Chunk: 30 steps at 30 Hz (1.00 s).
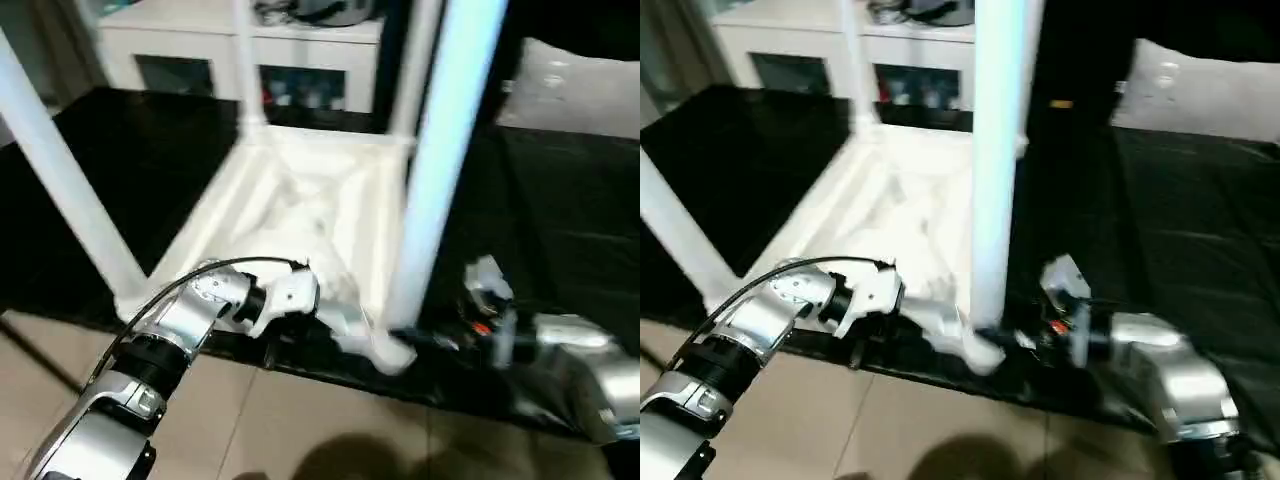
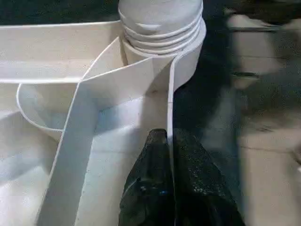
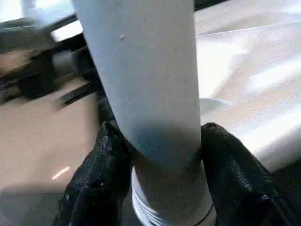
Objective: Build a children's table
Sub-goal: Rotate leg to tighten
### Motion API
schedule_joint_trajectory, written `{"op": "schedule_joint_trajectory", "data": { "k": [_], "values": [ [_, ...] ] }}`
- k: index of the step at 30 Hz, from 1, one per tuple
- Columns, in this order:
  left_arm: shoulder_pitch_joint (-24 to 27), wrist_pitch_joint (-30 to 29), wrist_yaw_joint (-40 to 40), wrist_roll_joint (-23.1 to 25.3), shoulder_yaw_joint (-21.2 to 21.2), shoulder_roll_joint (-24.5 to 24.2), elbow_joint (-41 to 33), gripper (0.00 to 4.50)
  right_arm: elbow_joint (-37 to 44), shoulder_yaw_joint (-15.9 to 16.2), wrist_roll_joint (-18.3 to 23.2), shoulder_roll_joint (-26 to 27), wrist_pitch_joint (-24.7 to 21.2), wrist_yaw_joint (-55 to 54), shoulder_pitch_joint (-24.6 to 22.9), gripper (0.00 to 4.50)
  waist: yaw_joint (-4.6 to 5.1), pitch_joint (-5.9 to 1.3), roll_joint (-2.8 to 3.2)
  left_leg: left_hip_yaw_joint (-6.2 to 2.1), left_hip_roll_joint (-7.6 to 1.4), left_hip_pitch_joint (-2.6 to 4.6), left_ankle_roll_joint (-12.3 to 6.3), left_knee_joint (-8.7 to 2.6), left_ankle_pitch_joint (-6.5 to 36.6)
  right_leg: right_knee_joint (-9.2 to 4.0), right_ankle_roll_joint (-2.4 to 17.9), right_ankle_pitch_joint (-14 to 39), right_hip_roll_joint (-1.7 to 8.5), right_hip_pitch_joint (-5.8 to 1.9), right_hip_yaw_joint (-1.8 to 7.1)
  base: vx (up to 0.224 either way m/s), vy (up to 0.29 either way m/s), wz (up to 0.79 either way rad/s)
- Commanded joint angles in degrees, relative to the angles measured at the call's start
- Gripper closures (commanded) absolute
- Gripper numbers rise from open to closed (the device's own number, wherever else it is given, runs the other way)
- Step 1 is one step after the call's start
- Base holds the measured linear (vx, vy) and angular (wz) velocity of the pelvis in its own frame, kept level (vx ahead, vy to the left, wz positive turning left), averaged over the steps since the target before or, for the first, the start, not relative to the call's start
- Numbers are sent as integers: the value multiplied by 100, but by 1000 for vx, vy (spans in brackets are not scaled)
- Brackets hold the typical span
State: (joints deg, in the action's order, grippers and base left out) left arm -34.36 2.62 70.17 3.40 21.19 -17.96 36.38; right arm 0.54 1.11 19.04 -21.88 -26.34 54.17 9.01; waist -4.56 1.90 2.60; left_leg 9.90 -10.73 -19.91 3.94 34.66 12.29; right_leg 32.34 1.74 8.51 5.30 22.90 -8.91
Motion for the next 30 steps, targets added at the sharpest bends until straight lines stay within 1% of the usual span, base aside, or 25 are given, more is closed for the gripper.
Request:
{"op": "schedule_joint_trajectory", "data": {
  "k": [1, 2, 4, 5, 6, 7, 8, 9, 10, 11, 12, 13, 14, 16, 18, 19, 20, 21, 22, 24, 25, 27, 28, 29, 30],
  "values": [
    [-167, -61, -523, -29, 57, 463, -29, 450, 223, 260, -229, 501, -213, -911, 156, 252, 58, -272, -90, -117, -131, -31, -149, -391, 1350, -696, -283, 3517, 373, -334, 134, 0, 0, 0],
    [-242, -137, -880, 39, 19, 629, 92, 450, 256, 188, -395, 876, -356, -1615, 215, 254, 186, -264, -55, -135, -148, 6, -135, -391, 1524, -757, -298, 3472, 365, -304, 76, 0, 0, 0],
    [-279, -200, -1067, 61, -5, 729, 139, 450, 248, 130, -520, 1078, -451, -2046, 264, 254, 258, -268, -11, -152, -163, 50, -142, -394, 1667, -792, -272, 3459, 379, -312, 35, 0, 0, 0],
    [-333, -318, -1363, 93, -54, 922, 186, 450, 182, 33, -711, 1396, -619, -2749, 369, 254, 346, -257, 0, -180, -192, 41, -158, -415, 1794, -799, -249, 3354, 376, -341, 1, 0, 0, 0],
    [-350, -383, -1497, 106, -82, 1011, 195, 450, 171, 28, -744, 1470, -573, -2875, 389, 254, 386, -252, 3, -196, -209, 30, -148, -430, 1872, -809, -258, 3327, 376, -357, -16, 0, 0, 0],
    [-363, -436, -1599, 116, -104, 1077, 199, 450, 171, 32, -757, 1516, -521, -2939, 400, 220, 426, -255, 7, -205, -219, 67, -150, -429, 2004, -837, -286, 3301, 397, -359, -22, 0, 0, 0],
    [-369, -485, -1729, 126, -128, 1173, 189, 450, 168, 24, -759, 1620, -418, -3002, 412, 199, 455, -264, 25, -204, -206, 88, -205, -429, 1993, -821, -224, 3156, 423, -353, 11, 0, 0, 0],
    [-369, -485, -1729, 126, -128, 1173, 189, 450, 168, 24, -759, 1620, -418, -3002, 412, 186, 472, -257, 8, -207, -201, 44, -258, -446, 1929, -795, -157, 3091, 433, -363, 44, 0, 0, 0],
    [-364, -553, -1897, 138, -167, 1310, 164, 450, 172, -5, -751, 1794, -345, -3120, 416, 179, 473, -264, 4, -209, -199, 26, -281, -452, 1871, -780, -127, 3045, 440, -376, 66, 0, 0, 0],
    [-355, -591, -1976, 155, -181, 1377, 154, 450, 199, -10, -764, 1883, -341, -3195, 398, 168, 465, -280, 29, -206, -204, -3, -326, -464, 1680, -729, 10, 2840, 462, -381, 127, 0, 0, 0],
    [-355, -591, -1976, 155, -181, 1377, 154, 450, 199, -10, -764, 1883, -341, -3195, 398, 168, 465, -280, 29, -206, -204, -3, -326, -464, 1680, -729, 10, 2840, 462, -381, 127, 0, 0, 0],
    [-350, -614, -2022, 168, -188, 1415, 151, 450, 222, -12, -778, 1933, -350, -3245, 384, 157, 441, -289, 17, -199, -217, -20, -386, -476, 1471, -667, 143, 2612, 464, -388, 183, 0, 0, 0],
    [-338, -628, -2108, 196, -178, 1451, 155, 450, 292, 21, -815, 1952, -359, -3289, 319, 141, 432, -293, -2, -193, -218, -37, -413, -477, 1388, -647, 176, 2546, 464, -392, 201, 0, 0, 0],
    [-321, -621, -2120, 218, -177, 1419, 135, 450, 329, 33, -803, 1903, -316, -3245, 279, 135, 392, -298, 8, -177, -216, -40, -462, -469, 1192, -611, 257, 2449, 478, -391, 239, 0, 0, 0],
    [-296, -582, -2073, 239, -191, 1323, 102, 450, 344, 53, -780, 1748, -206, -3118, 249, 110, 358, -310, -9, -147, -193, -49, -524, -447, 964, -558, 345, 2302, 468, -379, 293, 0, 0, 0],
    [-296, -582, -2073, 239, -191, 1323, 102, 450, 344, 53, -780, 1748, -206, -3118, 249, 110, 358, -310, -9, -147, -193, -49, -524, -447, 964, -558, 345, 2302, 468, -379, 293, 0, 0, 0],
    [-284, -463, -1938, 226, -202, 1187, 107, 450, 336, 51, -733, 1502, -104, -2826, 225, 95, 302, -325, -12, -129, -182, -49, -613, -429, 794, -531, 368, 2254, 454, -388, 313, 0, 0, 0],
    [-284, -463, -1938, 226, -202, 1187, 107, 450, 336, 51, -733, 1502, -104, -2826, 225, 87, 302, -325, -12, -129, -182, -49, -613, -429, 794, -531, 368, 2254, 454, -388, 313, 0, 0, 0],
    [-281, -392, -1842, 221, -217, 1101, 119, 450, 331, 31, -694, 1336, -37, -2591, 213, 75, 284, -333, 5, -139, -198, -79, -662, -432, 655, -497, 381, 2108, 449, -410, 323, 0, 0, 0],
    [-270, -161, -1493, 179, -237, 880, 112, 450, 357, -42, -527, 847, 74, -1891, 183, 58, 243, -352, -10, -141, -208, -88, -739, -418, 642, -461, 387, 1920, 444, -419, 337, 0, 0, 0],
    [-270, -162, -1488, 178, -237, 877, 111, 450, 358, -45, -523, 838, 75, -1879, 182, 58, 239, -356, -12, -140, -209, -98, -772, -414, 602, -446, 414, 1848, 442, -423, 341, 0, 0, 0],
    [-252, -79, -1330, 151, -232, 792, 74, 450, 361, -120, -429, 633, 77, -1598, 177, 40, 209, -364, -17, -138, -214, -112, -817, -402, 498, -420, 466, 1712, 438, -416, 348, 0, 0, 0],
    [-231, -8, -1176, 123, -216, 728, 54, 450, 330, -153, -397, 452, 135, -1356, 173, 31, 205, -368, -15, -127, -212, -114, -830, -395, 435, -403, 511, 1657, 432, -399, 356, 0, 0, 0],
    [-178, 145, -888, 138, -121, 577, 19, 450, 229, -185, -342, 76, 247, -869, 142, 19, 170, -367, -38, -115, -217, -110, -865, -386, 466, -398, 515, 1714, 429, -394, 362, 0, 0, 0],
    [-162, 190, -793, 153, -79, 527, 3, 450, 195, -193, -296, -38, 287, -692, 133, 15, 165, -361, -39, -109, -225, -105, -875, -386, 484, -399, 521, 1742, 426, -386, 367, 0, 0, 0]
  ]
}}
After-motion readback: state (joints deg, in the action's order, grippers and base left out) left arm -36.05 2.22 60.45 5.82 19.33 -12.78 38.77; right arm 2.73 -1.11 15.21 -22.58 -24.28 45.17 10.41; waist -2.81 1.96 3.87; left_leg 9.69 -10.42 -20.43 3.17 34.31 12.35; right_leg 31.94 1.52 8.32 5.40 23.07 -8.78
